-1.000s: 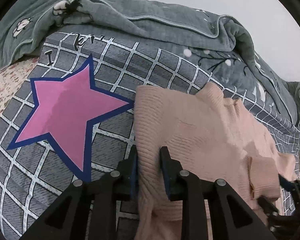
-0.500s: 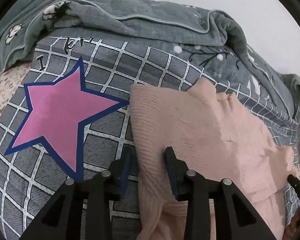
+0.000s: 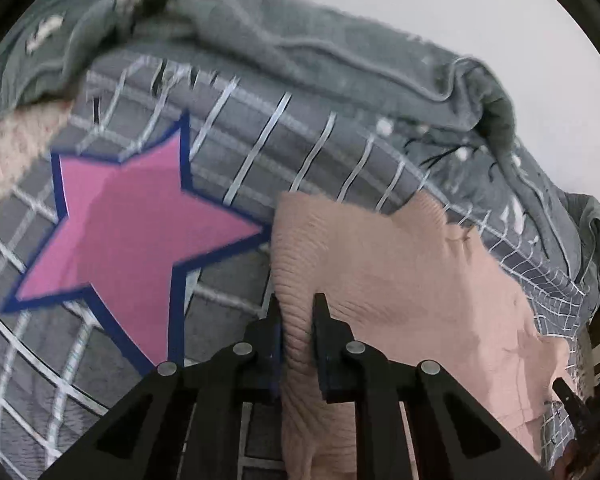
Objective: Fold small clothes
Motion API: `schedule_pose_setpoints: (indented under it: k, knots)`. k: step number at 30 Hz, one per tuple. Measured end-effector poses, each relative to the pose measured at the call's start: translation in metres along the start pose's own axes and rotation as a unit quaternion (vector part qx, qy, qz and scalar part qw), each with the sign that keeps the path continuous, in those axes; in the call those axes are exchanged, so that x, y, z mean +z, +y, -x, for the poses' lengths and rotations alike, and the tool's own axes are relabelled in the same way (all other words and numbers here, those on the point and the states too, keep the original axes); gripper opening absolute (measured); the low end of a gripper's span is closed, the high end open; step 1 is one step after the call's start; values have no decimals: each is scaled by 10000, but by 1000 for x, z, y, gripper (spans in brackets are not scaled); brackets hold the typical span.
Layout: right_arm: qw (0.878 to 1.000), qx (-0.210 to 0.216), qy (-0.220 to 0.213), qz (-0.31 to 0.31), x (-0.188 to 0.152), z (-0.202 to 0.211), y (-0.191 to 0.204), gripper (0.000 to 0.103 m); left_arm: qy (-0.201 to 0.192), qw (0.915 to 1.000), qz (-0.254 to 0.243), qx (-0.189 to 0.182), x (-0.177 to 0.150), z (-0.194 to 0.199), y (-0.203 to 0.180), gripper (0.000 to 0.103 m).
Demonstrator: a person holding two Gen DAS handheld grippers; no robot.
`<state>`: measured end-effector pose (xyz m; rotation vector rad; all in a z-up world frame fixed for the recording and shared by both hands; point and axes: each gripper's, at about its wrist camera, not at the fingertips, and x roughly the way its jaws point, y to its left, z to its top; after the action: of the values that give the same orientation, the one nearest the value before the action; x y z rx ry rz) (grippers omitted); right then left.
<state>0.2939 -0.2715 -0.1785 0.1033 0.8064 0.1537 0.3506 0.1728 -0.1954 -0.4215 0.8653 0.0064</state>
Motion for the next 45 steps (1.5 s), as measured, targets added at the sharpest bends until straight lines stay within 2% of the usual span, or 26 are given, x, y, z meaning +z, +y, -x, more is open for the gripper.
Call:
schedule_pose_setpoints:
  k: [2, 4, 7, 8, 9, 11, 16, 19, 20, 21, 23, 25, 31, 37, 40, 43, 45]
  knots:
    - [9996, -174, 178, 114, 2, -12, 4, 3, -13, 9999, -68, 80, -2, 0, -4, 17]
    - [9978, -339, 566, 40, 0, -27, 0, 4, 4, 9999, -103, 119, -2, 4, -6, 21]
    - [9979, -314, 556, -66, -2, -16, -6, 9, 25, 9994, -209, 277, -5, 10, -7, 30]
    - [9979, -383, 522, -38, -3, -10, -7, 23, 12, 9992, -232, 315, -8, 14, -6, 34]
    - [9979, -459, 457, -5, -6, -2, -7, 40, 7, 9992, -228, 337, -9, 18, -7, 36]
    - [9982, -573, 201, 19, -13, 20, -10, 49, 23, 9992, -216, 339, -15, 27, -6, 36]
    - [9977, -655, 33, -146, -35, 67, -27, 53, 115, 9979, -341, 541, -37, 56, -7, 39]
    - [9984, -393, 100, -387, -53, 91, -35, 53, 109, 9971, -460, 589, -56, 80, -9, 57]
    - [9985, -326, 141, -422, -59, 98, -35, 53, 41, 9970, -498, 591, -64, 90, -10, 67]
    - [9984, -342, 147, -429, -65, 103, -33, 53, -31, 9969, -534, 585, -70, 99, -11, 70]
    - [9978, -496, 86, -427, -80, 117, -24, 53, -88, 9960, -646, 617, -88, 116, -13, 71]
    - [9988, -356, 263, -230, -95, 126, -11, 53, -20, 9959, -669, 601, -103, 127, -11, 71]
    - [9981, -51, 516, 331, -135, 143, 24, 53, 260, 9986, -448, 130, -159, 153, 6, 71]
    - [9960, 345, 792, 216, -172, 150, 33, 53, 489, 9980, -370, -122, -207, 167, 14, 68]
    - [9934, 653, 940, 43, -187, 146, 33, 53, 543, 9978, -342, -161, -223, 172, 14, 65]
    - [9936, 595, 961, 65, -197, 144, 38, 45, 560, 9981, -190, -198, -235, 172, 15, 59]
    - [9940, 577, 912, 192, -202, 146, 44, 39, 633, 9978, -118, -165, -240, 169, 15, 46]
